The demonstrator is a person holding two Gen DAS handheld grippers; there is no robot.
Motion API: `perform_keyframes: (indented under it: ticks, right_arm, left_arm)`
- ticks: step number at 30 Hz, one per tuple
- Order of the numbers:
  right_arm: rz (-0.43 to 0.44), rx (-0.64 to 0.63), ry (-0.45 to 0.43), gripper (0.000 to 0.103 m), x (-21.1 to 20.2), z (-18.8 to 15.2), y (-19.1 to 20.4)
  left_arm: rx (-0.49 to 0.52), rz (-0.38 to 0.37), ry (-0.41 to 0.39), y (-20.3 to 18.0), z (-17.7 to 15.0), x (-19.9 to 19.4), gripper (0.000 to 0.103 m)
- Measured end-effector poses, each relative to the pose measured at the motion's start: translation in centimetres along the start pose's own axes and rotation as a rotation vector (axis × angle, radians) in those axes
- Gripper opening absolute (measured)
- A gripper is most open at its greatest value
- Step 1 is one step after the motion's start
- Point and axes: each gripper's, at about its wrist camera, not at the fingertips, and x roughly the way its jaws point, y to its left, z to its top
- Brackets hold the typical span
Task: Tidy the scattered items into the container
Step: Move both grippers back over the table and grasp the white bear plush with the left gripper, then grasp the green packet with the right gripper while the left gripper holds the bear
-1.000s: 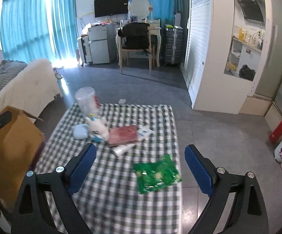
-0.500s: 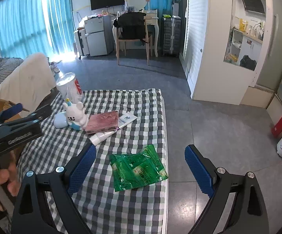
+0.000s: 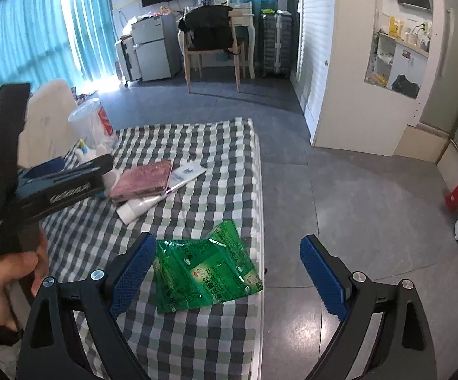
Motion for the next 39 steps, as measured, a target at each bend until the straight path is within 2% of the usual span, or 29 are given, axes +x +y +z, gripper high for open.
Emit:
perform_keyframes:
  ticks: [3,4,5,7,15,24,30,32,35,39]
  right_arm:
    - [-0.003,-0.028,0.008,0.093,0.4,-0.3,0.5]
    - [-0.005,-0.036,0.012,0.093,0.6,-0.3,0.6]
    - [-0.005,-0.044,0.018,0.093,0.8,-0.4,0.8]
    - [-0.006,-0.054,0.025,0.093,1.1,-0.5,1.0]
    - [-0.016,-0.100,0.049,0.093,1.8,-1.3,2.1]
    - [-0.062,-0.171,0.113,0.093,4.0,-1.9,4.1]
    - [0.000,-0.101,0.133,0.092,4.4,-2.2,3.3]
    - [0.004,-0.099,0.136,0.090,4.4,-2.2,3.3]
    - [-0.003,-0.100,0.133,0.080,4.1,-2.2,3.5]
    - [-0.014,-0.095,0.132,0.062,3.6,-2.2,3.4]
  left_arm:
    - [0.005,0.000,0.019,-0.6,0.0,1.0,0.083]
    - [0.007,0.001,0.027,-0.8,0.0,1.3,0.076]
    - [0.009,0.001,0.043,-1.1,-0.1,1.7,0.063]
    - [0.011,0.005,0.077,-1.1,-0.2,2.6,0.049]
    - [-0.009,-0.009,0.058,-0.8,-0.2,2.4,0.047]
    - [-0.025,-0.016,0.005,0.7,1.1,-0.3,0.047]
    - [-0.042,-0.011,-0.027,2.1,1.6,-2.8,0.047]
    - [-0.045,-0.007,-0.034,2.4,1.6,-3.5,0.047]
    - [-0.043,0.005,-0.045,2.9,1.5,-4.3,0.047]
    - [-0.052,0.010,-0.042,3.1,1.2,-4.9,0.048]
